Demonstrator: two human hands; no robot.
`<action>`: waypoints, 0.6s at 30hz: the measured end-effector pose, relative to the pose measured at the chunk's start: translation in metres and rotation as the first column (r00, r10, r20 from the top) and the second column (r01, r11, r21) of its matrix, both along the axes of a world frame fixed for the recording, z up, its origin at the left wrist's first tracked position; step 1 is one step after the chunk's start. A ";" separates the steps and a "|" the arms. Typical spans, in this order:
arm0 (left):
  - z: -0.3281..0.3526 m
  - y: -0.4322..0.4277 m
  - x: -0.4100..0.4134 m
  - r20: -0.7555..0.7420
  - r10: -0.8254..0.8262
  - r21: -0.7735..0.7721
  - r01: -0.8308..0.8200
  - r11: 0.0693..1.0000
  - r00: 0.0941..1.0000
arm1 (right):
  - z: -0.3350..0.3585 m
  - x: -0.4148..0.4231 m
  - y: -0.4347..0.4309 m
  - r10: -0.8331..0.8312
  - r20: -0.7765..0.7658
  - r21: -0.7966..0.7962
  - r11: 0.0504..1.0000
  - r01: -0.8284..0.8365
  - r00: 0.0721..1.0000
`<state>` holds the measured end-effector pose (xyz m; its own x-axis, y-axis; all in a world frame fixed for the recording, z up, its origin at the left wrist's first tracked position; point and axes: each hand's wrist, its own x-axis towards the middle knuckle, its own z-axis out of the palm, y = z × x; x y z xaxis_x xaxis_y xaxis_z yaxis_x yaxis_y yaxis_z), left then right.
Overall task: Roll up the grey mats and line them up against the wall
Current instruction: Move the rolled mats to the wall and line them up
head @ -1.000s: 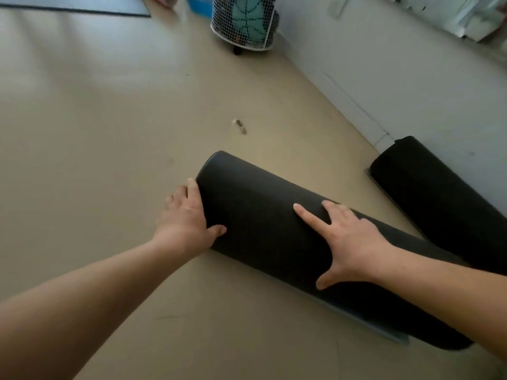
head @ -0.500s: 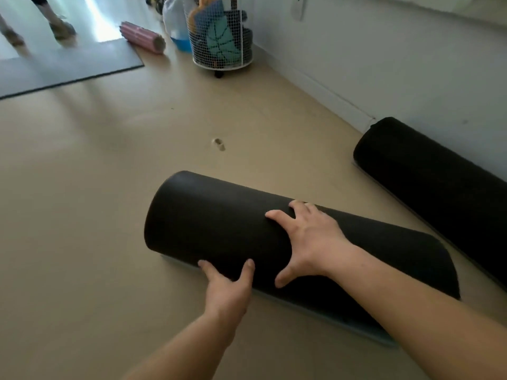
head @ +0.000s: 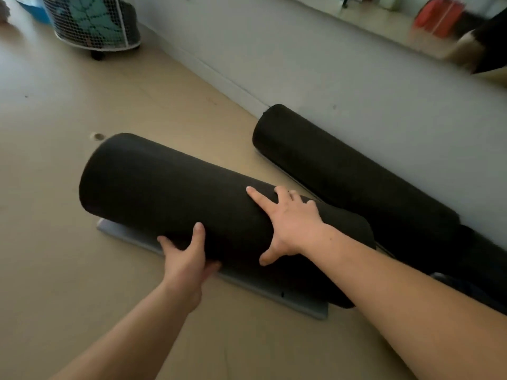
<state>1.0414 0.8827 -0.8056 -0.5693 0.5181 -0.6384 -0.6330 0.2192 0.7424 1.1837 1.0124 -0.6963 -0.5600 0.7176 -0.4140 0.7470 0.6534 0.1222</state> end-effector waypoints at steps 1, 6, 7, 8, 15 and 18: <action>-0.003 0.011 0.009 0.018 -0.044 0.011 0.044 0.999 0.999 | -0.001 0.014 0.005 -0.035 0.003 0.010 0.999 0.035 0.999; -0.003 0.048 0.052 0.061 -0.299 -0.010 0.300 0.954 0.952 | -0.010 0.085 0.012 -0.202 0.026 0.074 0.977 0.200 0.979; 0.002 0.052 0.059 0.044 -0.351 -0.052 0.353 0.934 0.935 | -0.013 0.097 0.012 -0.231 0.030 0.087 0.970 0.228 0.972; 0.006 0.057 0.065 0.021 -0.387 -0.099 0.387 0.917 0.922 | -0.015 0.107 0.011 -0.259 0.030 0.094 0.962 0.255 0.965; 0.025 0.072 0.130 -0.197 -0.336 -0.158 0.308 0.938 0.921 | -0.014 0.139 0.020 -0.336 0.001 0.114 0.936 0.334 0.942; 0.025 0.067 0.157 -0.063 -0.293 -0.085 0.288 0.954 0.954 | -0.012 0.139 0.021 -0.322 0.016 0.104 0.942 0.319 0.947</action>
